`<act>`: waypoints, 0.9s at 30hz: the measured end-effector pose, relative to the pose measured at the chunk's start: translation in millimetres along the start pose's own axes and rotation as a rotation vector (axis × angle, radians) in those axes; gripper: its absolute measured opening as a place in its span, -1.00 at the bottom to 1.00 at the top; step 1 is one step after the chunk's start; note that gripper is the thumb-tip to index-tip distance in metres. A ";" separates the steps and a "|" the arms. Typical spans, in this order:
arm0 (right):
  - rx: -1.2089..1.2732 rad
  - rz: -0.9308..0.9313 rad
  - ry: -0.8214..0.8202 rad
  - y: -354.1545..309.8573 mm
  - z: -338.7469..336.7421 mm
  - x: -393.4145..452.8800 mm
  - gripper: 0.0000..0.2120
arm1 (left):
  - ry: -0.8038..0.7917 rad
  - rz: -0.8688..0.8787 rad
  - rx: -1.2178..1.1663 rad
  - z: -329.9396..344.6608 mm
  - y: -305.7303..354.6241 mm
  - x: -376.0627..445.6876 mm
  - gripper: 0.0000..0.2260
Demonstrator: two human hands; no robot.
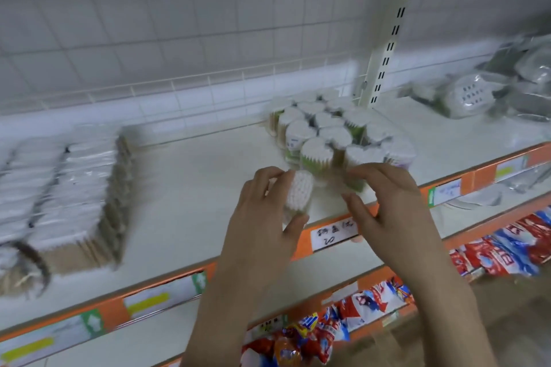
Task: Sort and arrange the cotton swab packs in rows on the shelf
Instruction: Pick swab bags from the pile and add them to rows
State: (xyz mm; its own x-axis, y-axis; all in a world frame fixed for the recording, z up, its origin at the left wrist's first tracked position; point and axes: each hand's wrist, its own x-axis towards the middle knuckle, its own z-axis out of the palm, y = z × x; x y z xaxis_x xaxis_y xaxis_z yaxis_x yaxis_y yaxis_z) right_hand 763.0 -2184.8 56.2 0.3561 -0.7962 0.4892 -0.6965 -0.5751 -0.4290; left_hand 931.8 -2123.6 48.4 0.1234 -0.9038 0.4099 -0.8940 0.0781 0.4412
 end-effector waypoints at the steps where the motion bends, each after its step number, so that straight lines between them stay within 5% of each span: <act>1: 0.002 -0.019 0.002 9.6 -3.7 3.1 -0.75 | -0.001 0.000 0.002 9.1 8.5 6.1 -0.52; 11: 0.075 -0.074 -0.055 85.7 -17.9 31.5 -0.74 | 0.012 -0.113 0.039 65.5 47.6 36.6 -0.51; 27: 0.154 -0.185 -0.099 88.6 -4.2 48.3 -0.72 | 0.088 -0.216 0.038 80.8 55.4 44.5 -0.49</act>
State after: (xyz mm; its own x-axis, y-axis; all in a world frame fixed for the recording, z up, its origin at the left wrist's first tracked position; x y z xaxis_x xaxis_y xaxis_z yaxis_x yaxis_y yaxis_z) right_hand 715.9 -2273.4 45.0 0.5332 -0.6849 0.4965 -0.5135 -0.7285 -0.4535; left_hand 852.9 -2193.4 26.6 0.3491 -0.8575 0.3779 -0.8582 -0.1307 0.4963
